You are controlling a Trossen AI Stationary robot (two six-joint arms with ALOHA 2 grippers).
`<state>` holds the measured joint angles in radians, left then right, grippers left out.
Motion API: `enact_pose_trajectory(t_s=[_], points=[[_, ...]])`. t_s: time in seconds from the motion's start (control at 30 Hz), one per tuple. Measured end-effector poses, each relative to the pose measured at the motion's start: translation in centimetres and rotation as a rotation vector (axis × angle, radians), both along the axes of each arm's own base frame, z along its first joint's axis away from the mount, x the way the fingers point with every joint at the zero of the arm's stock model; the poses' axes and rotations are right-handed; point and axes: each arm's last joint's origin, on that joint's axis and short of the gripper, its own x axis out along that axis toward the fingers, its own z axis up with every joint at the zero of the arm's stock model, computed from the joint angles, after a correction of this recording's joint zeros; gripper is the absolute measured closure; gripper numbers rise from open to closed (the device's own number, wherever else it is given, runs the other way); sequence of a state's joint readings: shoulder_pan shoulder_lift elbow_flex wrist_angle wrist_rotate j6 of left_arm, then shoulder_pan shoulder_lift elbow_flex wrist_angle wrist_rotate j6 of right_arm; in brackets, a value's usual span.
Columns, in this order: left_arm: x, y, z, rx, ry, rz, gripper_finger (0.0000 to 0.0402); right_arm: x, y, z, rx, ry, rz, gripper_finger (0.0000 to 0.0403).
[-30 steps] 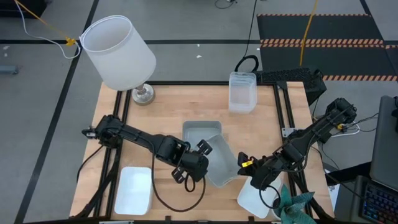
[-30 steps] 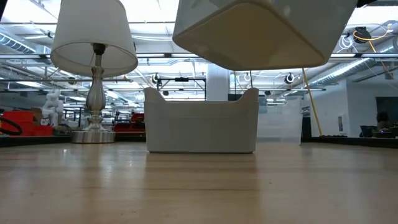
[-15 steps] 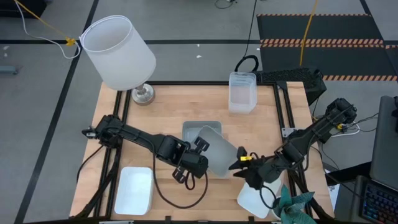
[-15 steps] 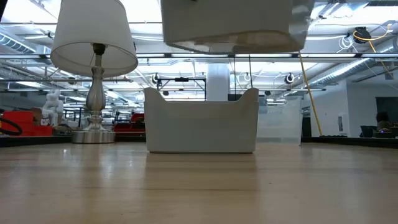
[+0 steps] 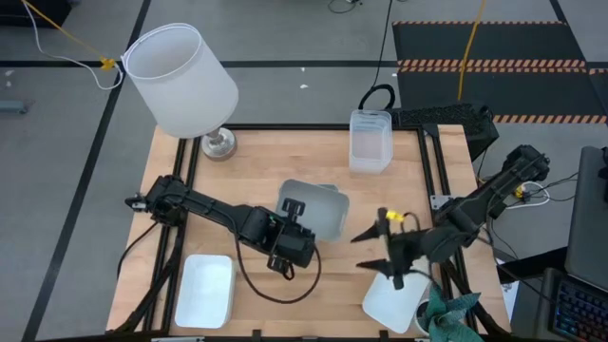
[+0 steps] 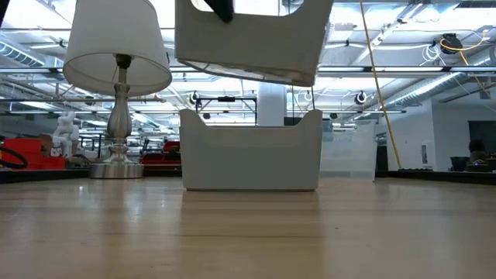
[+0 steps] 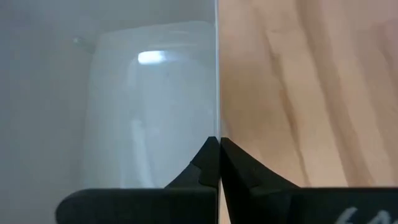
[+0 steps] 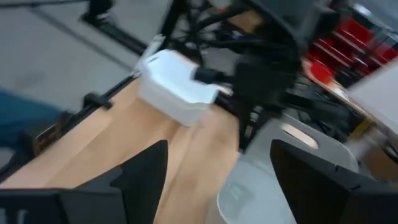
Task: Stack baskets by color
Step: Stack the gray bin on the stacked gray bins
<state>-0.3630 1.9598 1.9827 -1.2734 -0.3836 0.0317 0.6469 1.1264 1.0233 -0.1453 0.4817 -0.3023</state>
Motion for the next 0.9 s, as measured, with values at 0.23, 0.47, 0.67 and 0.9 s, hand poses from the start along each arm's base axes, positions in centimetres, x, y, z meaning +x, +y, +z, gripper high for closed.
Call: enact_pose_trajectory(t_s=[0.23,0.47,0.67,0.9], points=[[-0.1,0.3,0.2,0.014,-0.068,0.175,0.0399,-2.5,-1.3,1.5,0.066,-0.027,-0.111,0.0134],[-0.1,0.3,0.3,0.013,-0.111,0.225,0.0399,-4.2,-2.0,1.7,0.085,-0.024,-0.201,0.0144],[0.5,0.5,0.5,0.026,-0.162,0.218,0.0399,-4.6,-2.0,1.7,0.078,-0.024,-0.224,0.0145],[1.0,1.6,-0.9,0.039,-0.131,0.22,0.0399,-4.7,-1.9,1.7,0.078,-0.024,-0.221,0.0145]])
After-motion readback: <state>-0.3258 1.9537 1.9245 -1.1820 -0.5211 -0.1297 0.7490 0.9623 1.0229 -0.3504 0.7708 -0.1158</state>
